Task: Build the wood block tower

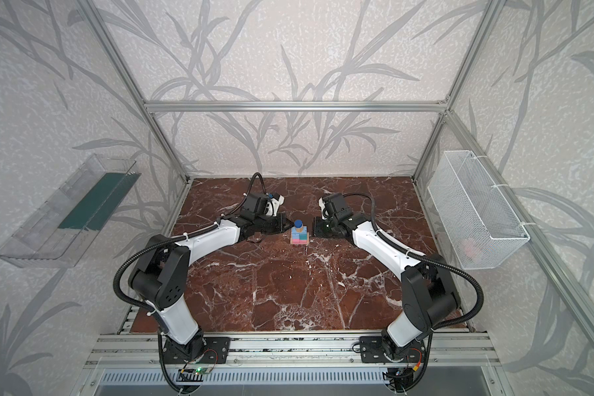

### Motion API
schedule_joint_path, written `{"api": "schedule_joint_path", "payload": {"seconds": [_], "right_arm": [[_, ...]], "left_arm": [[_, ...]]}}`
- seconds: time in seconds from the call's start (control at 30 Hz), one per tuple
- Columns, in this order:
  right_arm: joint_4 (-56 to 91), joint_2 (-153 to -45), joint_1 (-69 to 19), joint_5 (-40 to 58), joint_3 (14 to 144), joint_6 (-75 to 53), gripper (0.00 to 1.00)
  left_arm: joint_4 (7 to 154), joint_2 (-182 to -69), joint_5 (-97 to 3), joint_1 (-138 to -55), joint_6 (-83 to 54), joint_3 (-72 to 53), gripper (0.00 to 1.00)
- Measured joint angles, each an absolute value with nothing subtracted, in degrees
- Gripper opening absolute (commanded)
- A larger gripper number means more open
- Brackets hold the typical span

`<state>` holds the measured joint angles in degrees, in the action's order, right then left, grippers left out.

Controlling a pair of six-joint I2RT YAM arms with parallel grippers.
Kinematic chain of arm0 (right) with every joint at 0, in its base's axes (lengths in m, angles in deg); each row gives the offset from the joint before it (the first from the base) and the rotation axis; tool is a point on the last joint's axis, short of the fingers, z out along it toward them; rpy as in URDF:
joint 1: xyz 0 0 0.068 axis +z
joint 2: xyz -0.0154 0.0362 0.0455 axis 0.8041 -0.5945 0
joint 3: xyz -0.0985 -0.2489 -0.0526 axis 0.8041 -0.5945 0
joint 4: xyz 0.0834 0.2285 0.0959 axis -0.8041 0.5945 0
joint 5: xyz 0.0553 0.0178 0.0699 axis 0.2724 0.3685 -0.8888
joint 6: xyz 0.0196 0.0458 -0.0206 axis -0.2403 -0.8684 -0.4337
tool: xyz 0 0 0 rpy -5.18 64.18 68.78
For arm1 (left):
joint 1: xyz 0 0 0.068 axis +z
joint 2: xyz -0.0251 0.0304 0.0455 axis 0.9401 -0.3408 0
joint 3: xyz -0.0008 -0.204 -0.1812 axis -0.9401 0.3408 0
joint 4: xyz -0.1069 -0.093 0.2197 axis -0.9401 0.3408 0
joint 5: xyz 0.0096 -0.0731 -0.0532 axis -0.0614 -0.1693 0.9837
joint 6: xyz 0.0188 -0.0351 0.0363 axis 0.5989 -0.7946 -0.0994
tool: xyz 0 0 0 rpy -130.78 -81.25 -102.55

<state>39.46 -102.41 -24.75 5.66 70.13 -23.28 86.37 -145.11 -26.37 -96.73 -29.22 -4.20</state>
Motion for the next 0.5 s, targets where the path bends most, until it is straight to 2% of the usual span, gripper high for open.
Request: {"api": "schedule_joint_path", "payload": {"seconds": [0.5], "right_arm": [[39.5, -102.4, -24.8, 5.3, 70.1, -23.3, 0.0]], "left_arm": [[86.3, -145.6, -26.1, -97.1, -29.6, -4.2, 0.0]]}}
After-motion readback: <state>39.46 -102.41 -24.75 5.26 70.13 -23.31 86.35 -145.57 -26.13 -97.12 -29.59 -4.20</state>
